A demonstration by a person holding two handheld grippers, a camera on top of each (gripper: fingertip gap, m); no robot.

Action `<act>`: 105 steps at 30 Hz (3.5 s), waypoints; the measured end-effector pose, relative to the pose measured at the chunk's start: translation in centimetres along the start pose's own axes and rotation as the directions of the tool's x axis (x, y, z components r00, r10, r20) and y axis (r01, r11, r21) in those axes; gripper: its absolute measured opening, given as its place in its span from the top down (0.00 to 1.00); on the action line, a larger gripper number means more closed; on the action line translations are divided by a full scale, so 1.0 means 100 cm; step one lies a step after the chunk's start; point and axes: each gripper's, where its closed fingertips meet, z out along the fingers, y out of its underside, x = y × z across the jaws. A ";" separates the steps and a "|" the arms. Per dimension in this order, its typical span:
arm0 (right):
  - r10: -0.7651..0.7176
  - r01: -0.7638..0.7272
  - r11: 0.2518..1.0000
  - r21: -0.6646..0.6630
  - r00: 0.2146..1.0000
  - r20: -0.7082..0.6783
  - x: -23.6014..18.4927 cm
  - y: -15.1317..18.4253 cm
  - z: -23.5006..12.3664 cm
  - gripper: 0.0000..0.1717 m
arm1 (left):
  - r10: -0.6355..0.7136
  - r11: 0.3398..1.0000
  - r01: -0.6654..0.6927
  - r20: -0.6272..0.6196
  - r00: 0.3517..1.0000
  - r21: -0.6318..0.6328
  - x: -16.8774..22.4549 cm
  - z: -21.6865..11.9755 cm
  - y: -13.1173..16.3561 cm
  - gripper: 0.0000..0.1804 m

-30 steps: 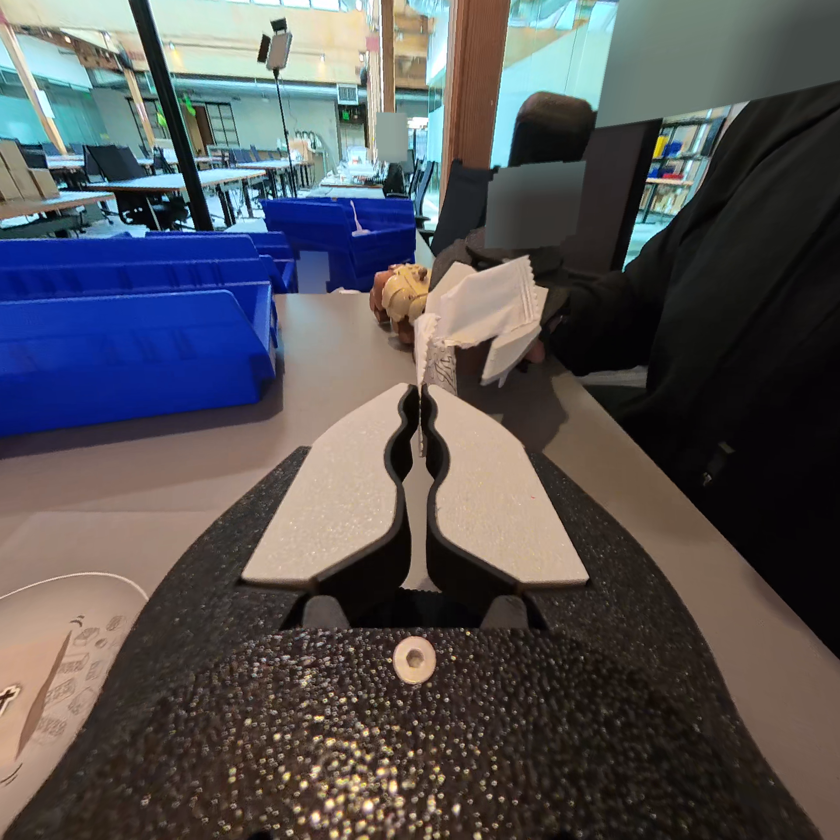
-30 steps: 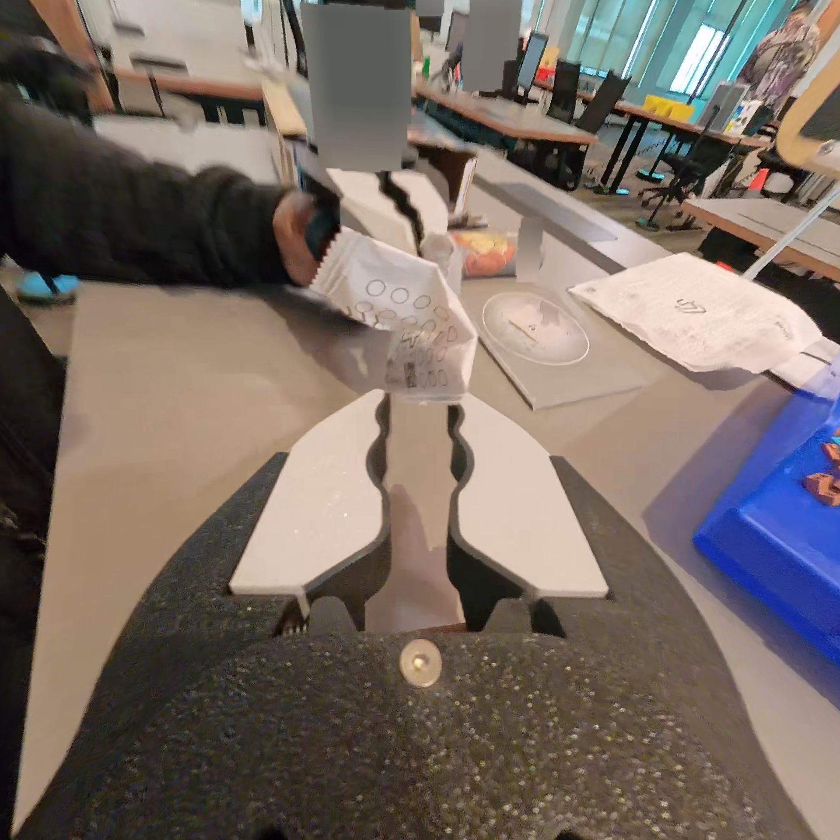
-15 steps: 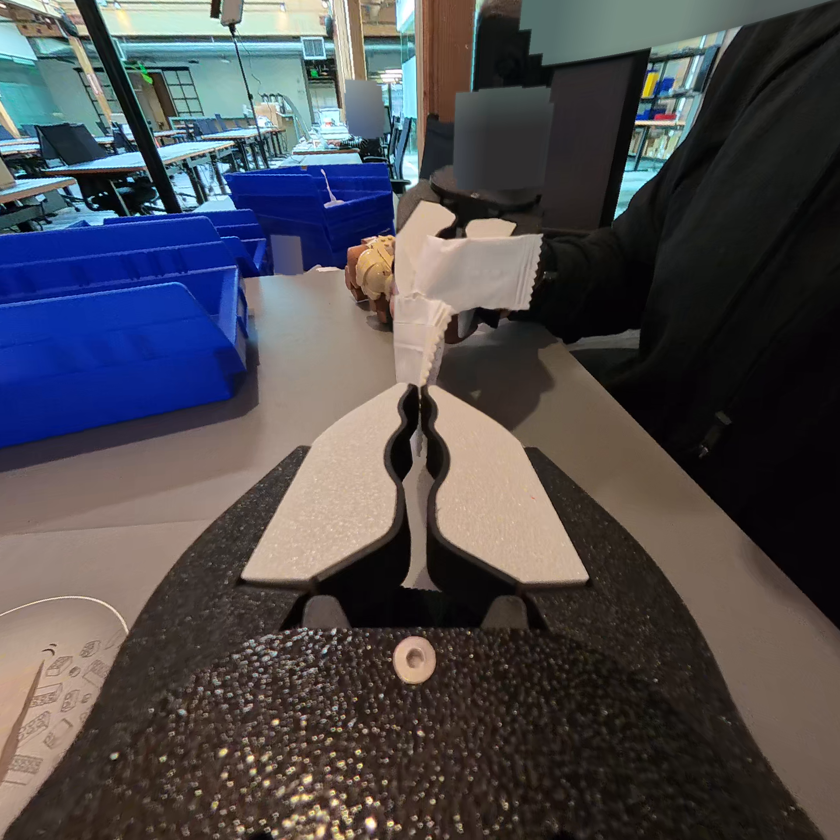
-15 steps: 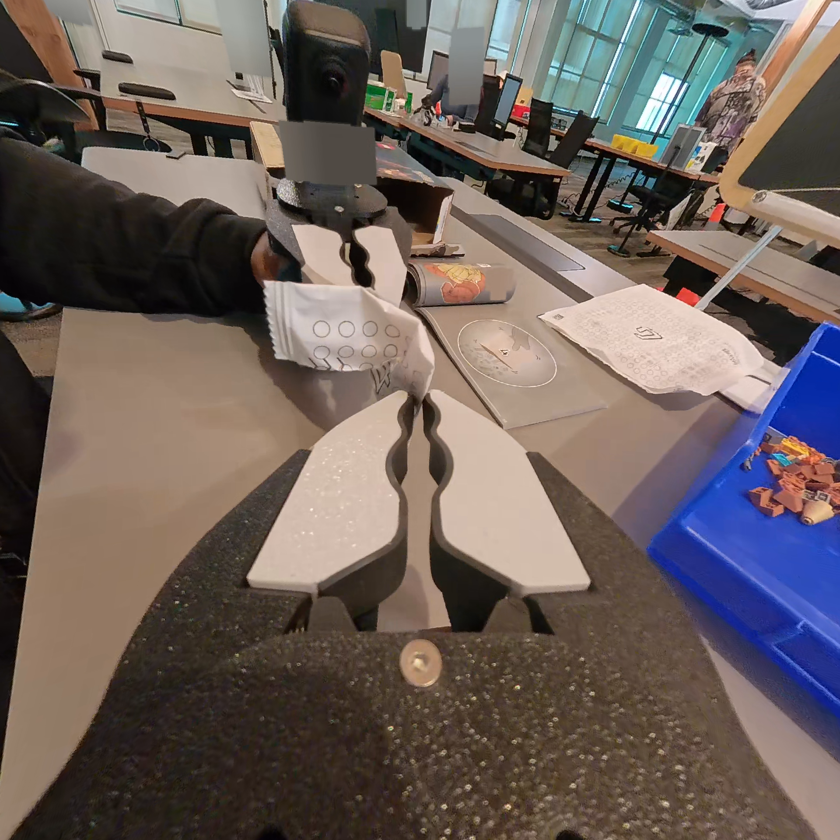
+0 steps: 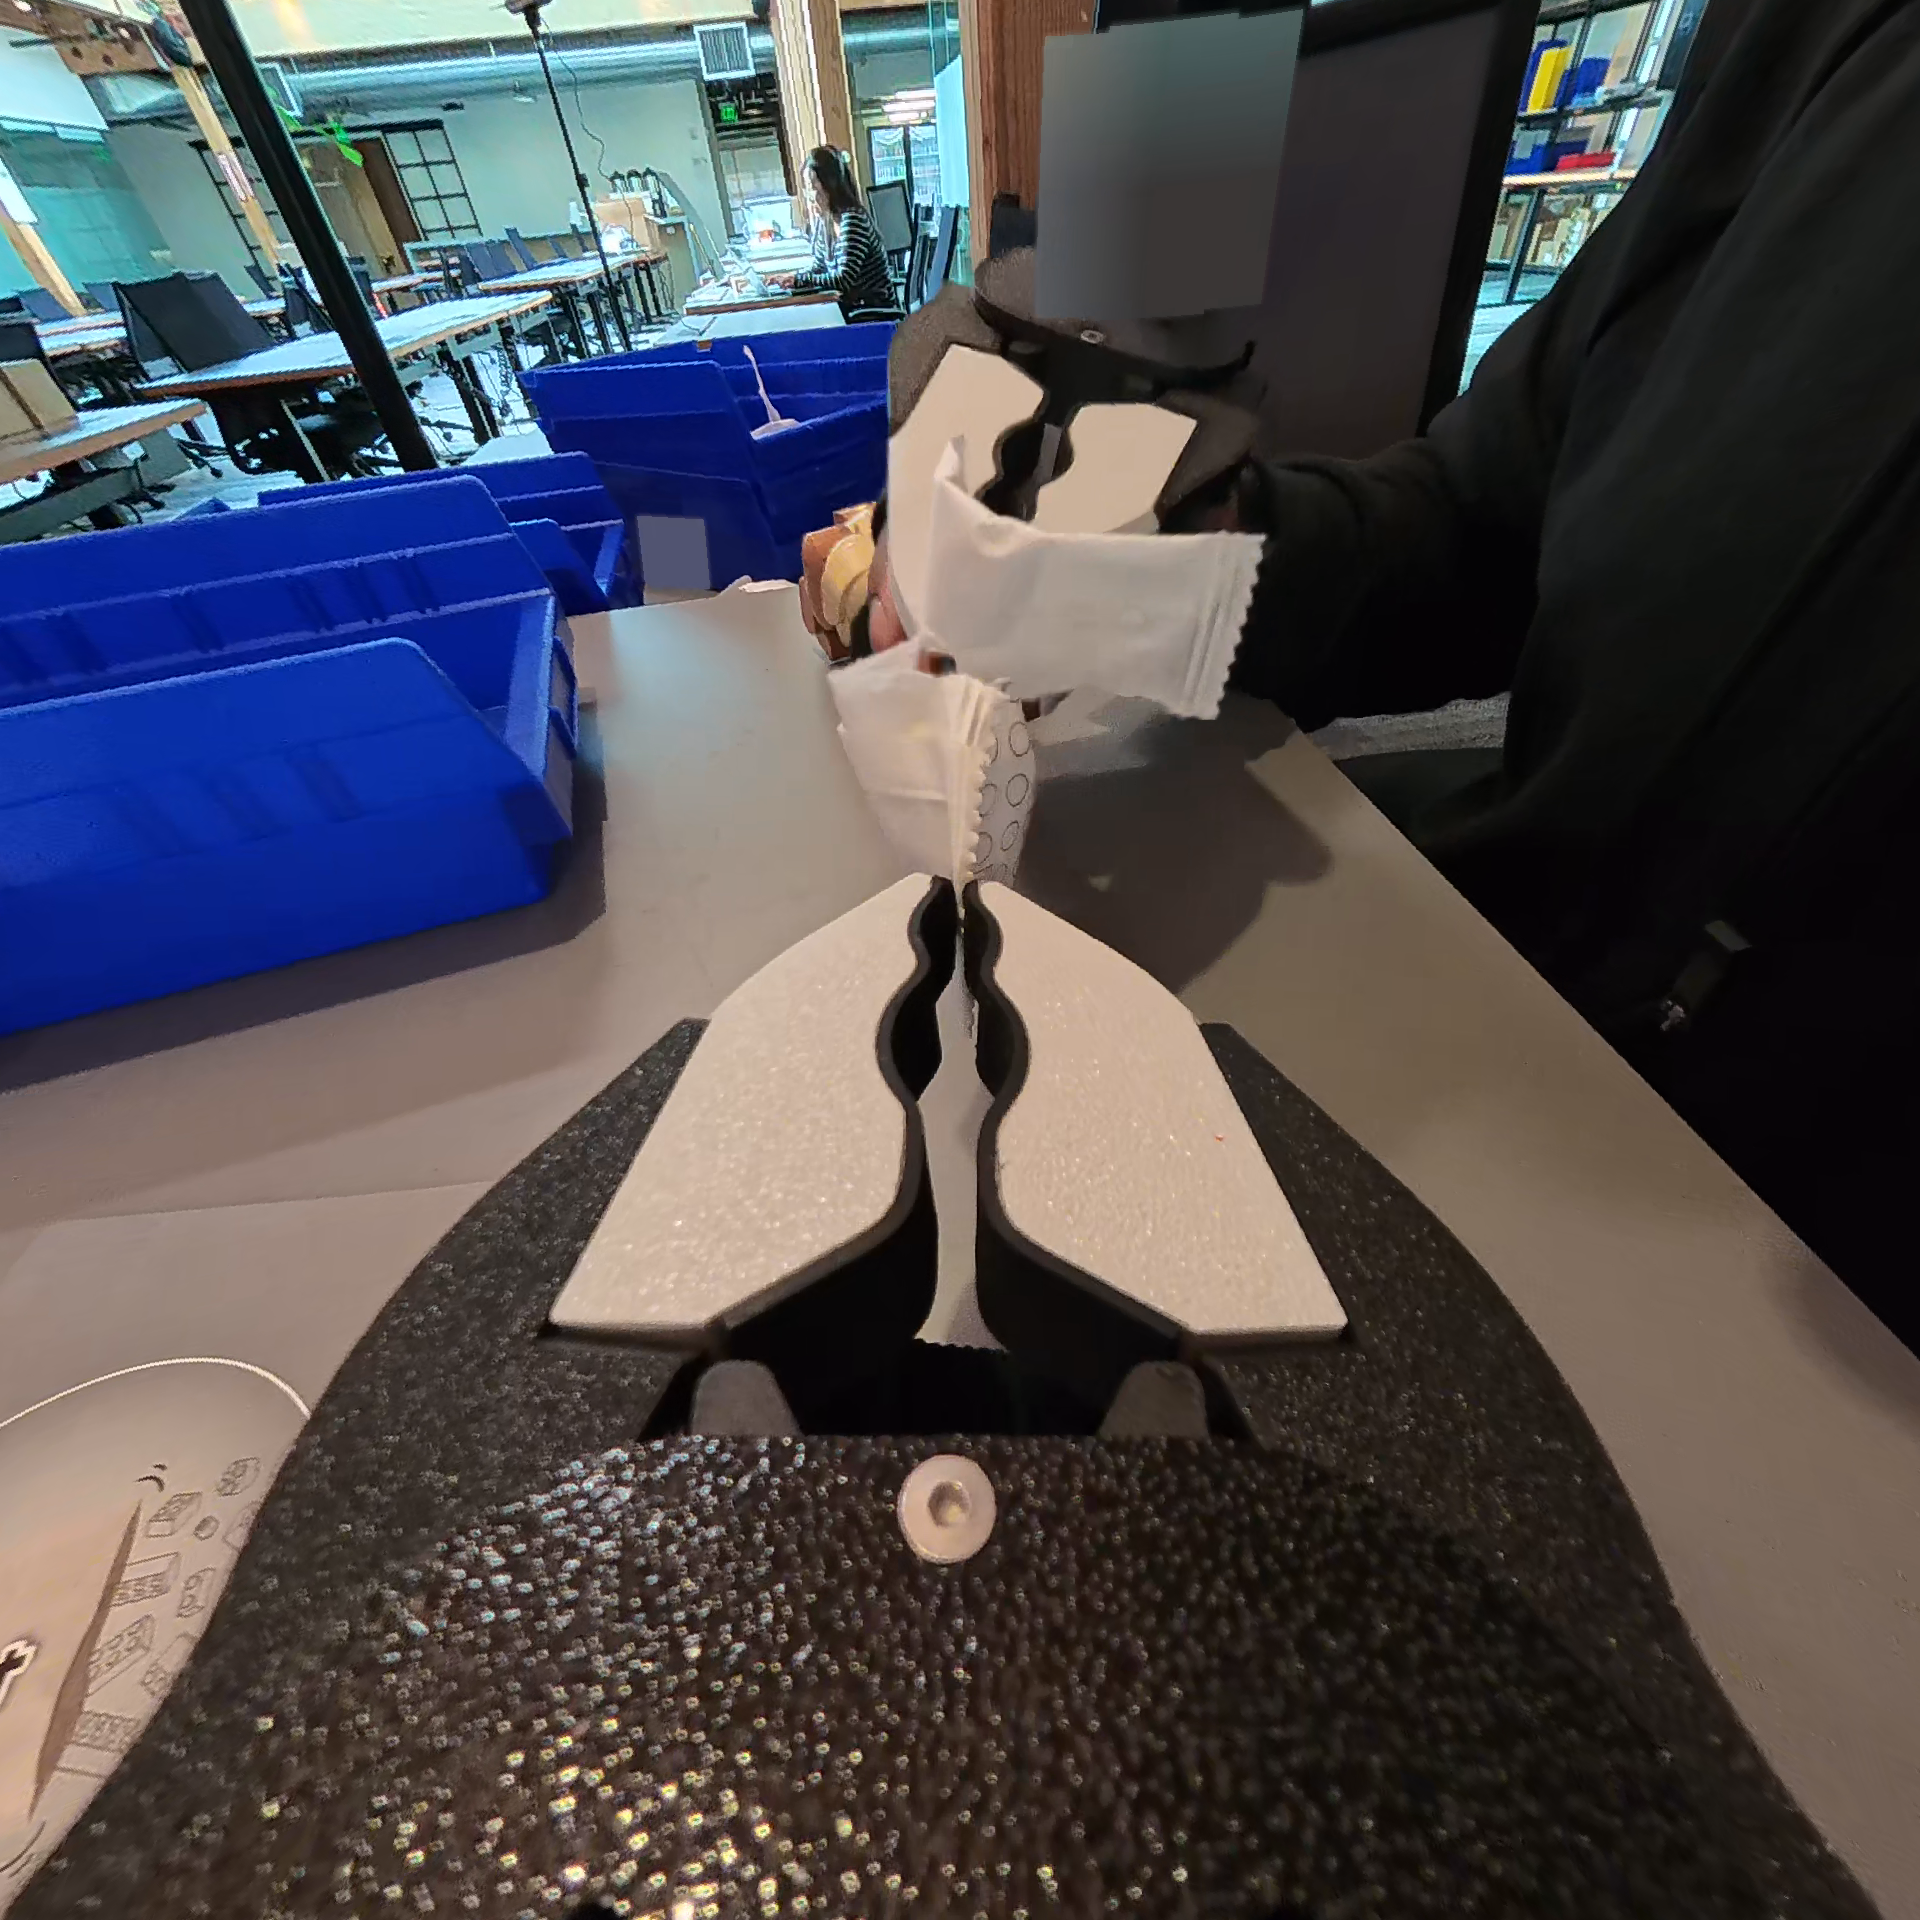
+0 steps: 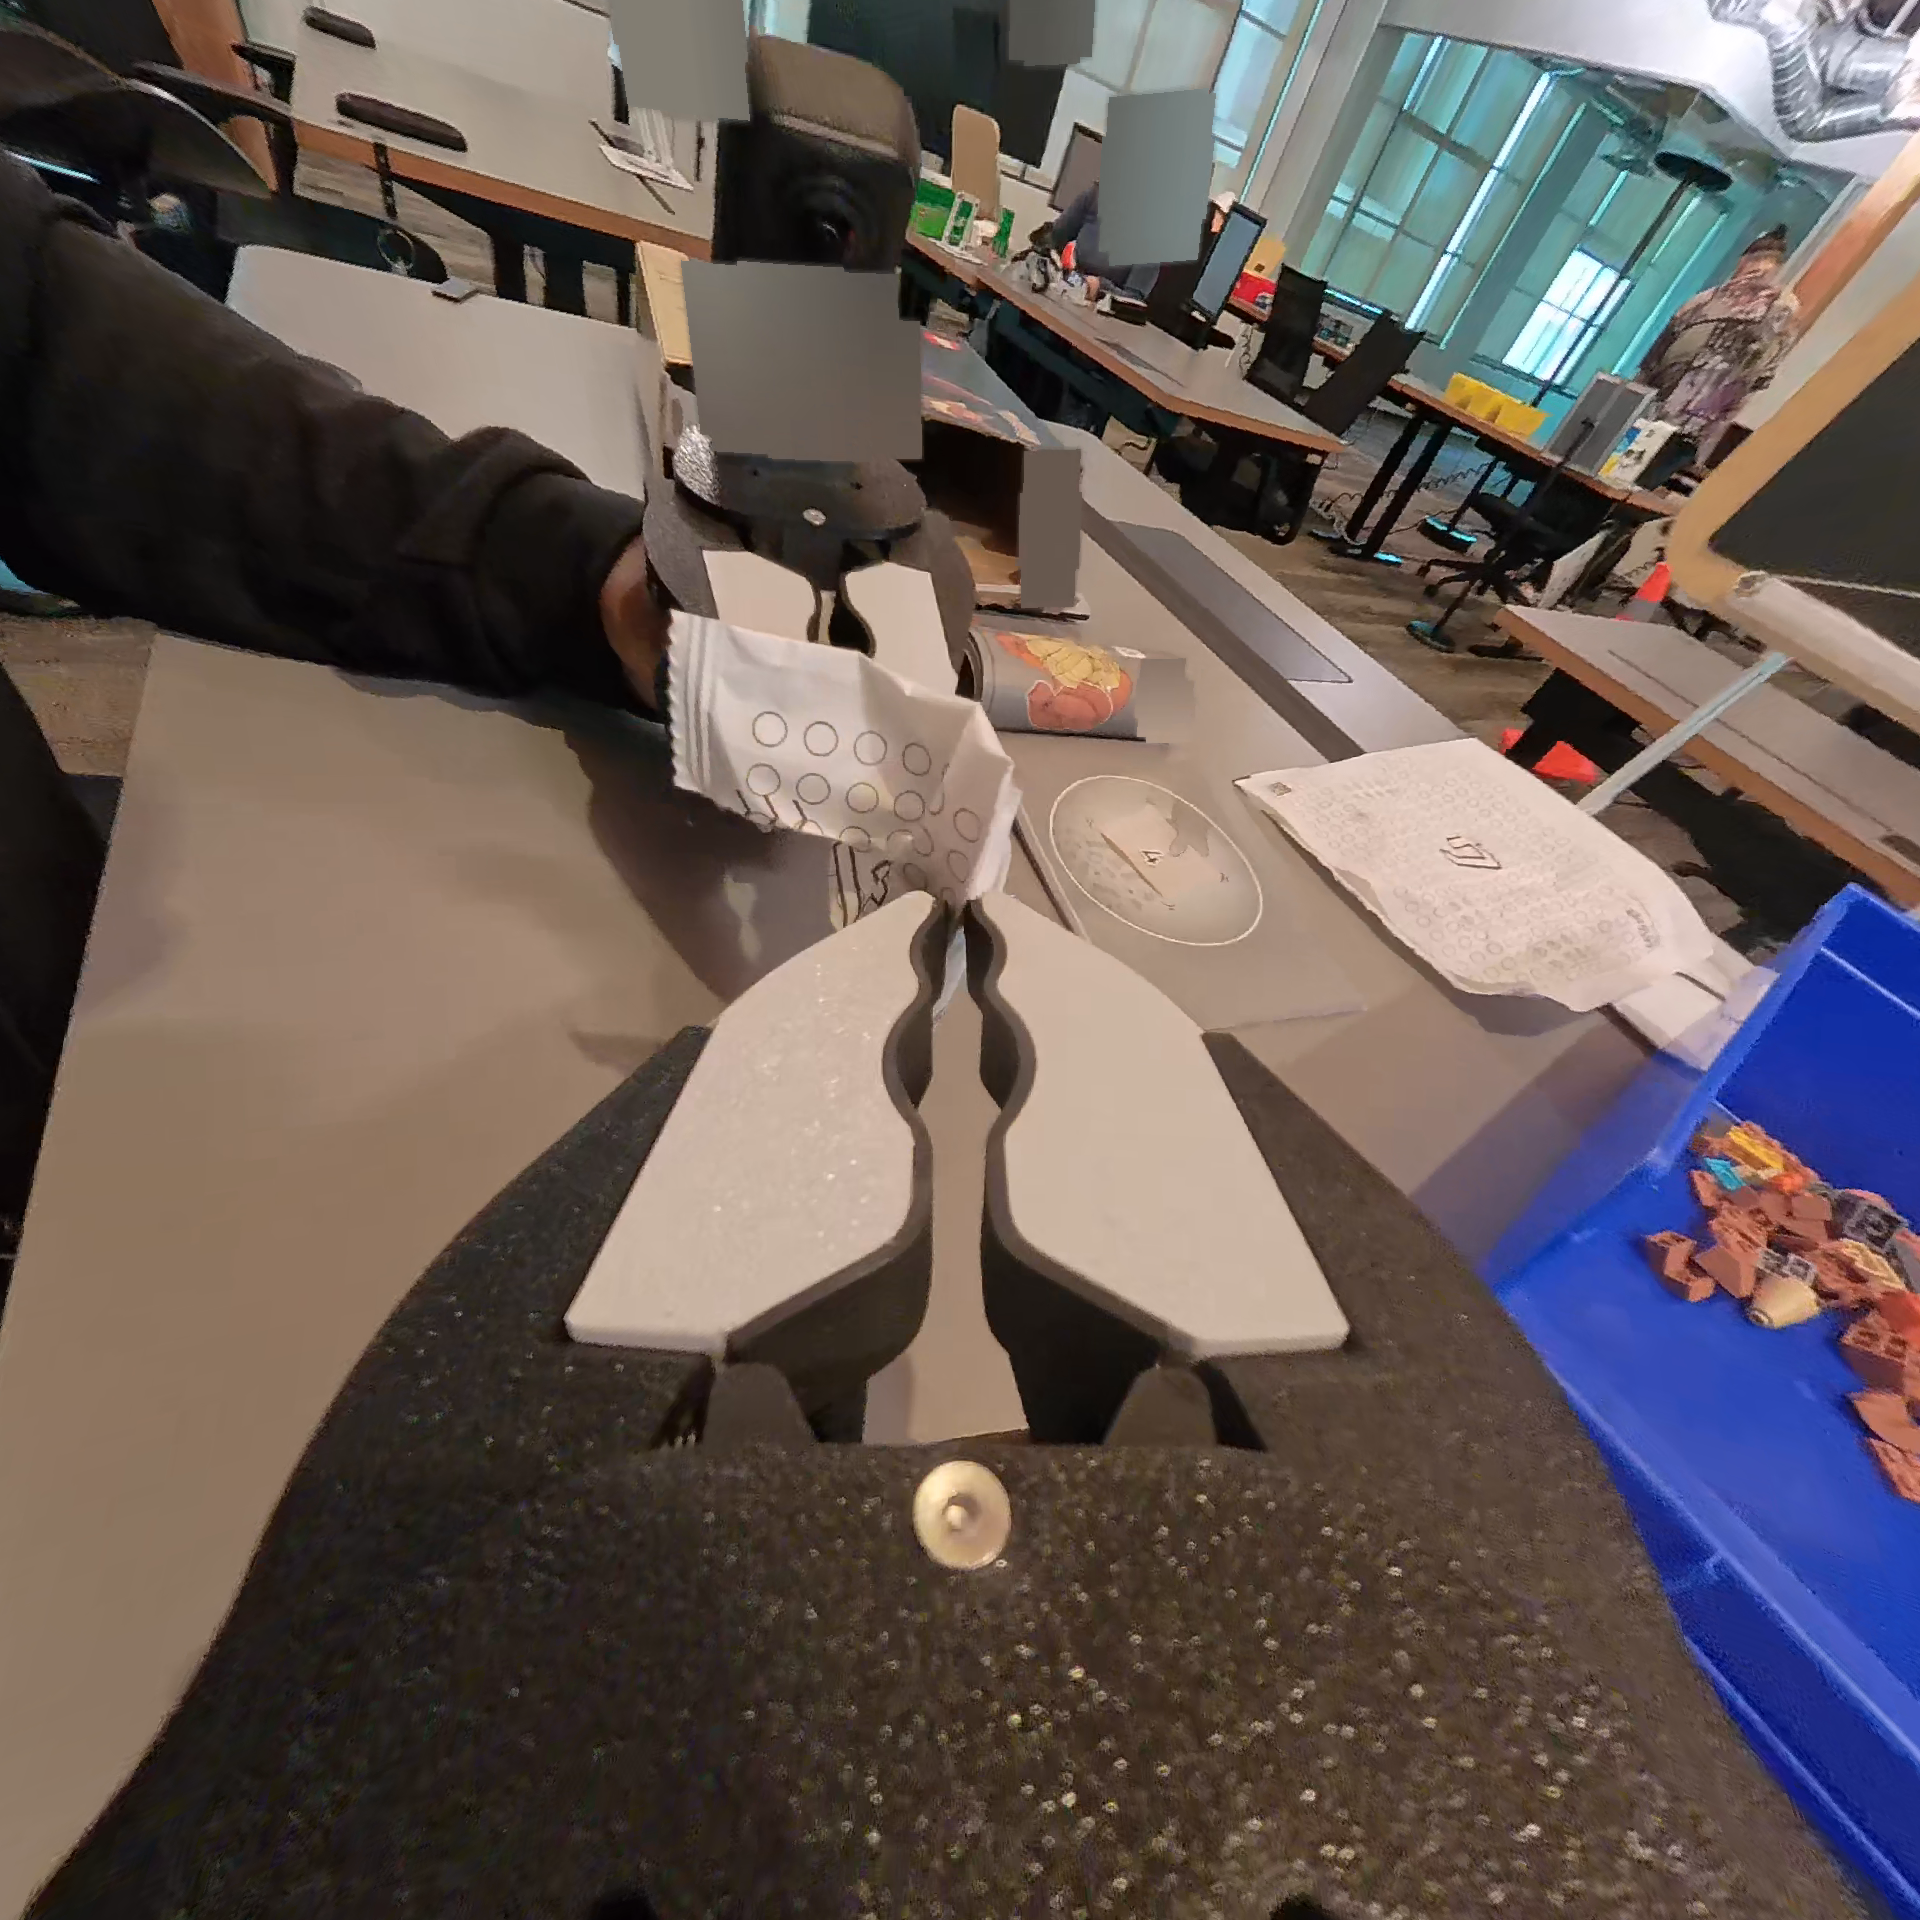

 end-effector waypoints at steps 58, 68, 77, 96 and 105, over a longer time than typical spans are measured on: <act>-0.591 0.592 0.740 -0.318 0.799 0.113 0.019 -0.020 -0.009 1.00 | 0.165 0.962 -0.226 0.332 0.929 0.156 -0.012 -0.004 -0.030 0.97; -0.691 0.664 0.613 -0.428 0.713 0.119 0.072 -0.019 -0.029 1.00 | 0.116 0.971 -0.183 0.364 0.924 0.155 -0.022 -0.009 -0.029 0.96; -0.885 0.765 0.222 -0.605 0.418 0.205 0.195 0.014 -0.074 1.00 | 0.054 0.984 -0.107 0.327 0.943 0.144 -0.028 -0.004 -0.022 0.94; -0.832 0.783 -0.507 -0.360 -0.335 0.443 0.252 0.094 -0.056 1.00 | -0.021 0.991 -0.031 0.391 0.920 0.128 -0.070 0.004 -0.017 0.93; -0.757 0.699 -0.645 -0.309 -0.529 0.383 0.248 0.107 -0.051 1.00 | -0.028 0.992 -0.025 0.402 0.915 0.127 -0.078 0.009 -0.017 0.93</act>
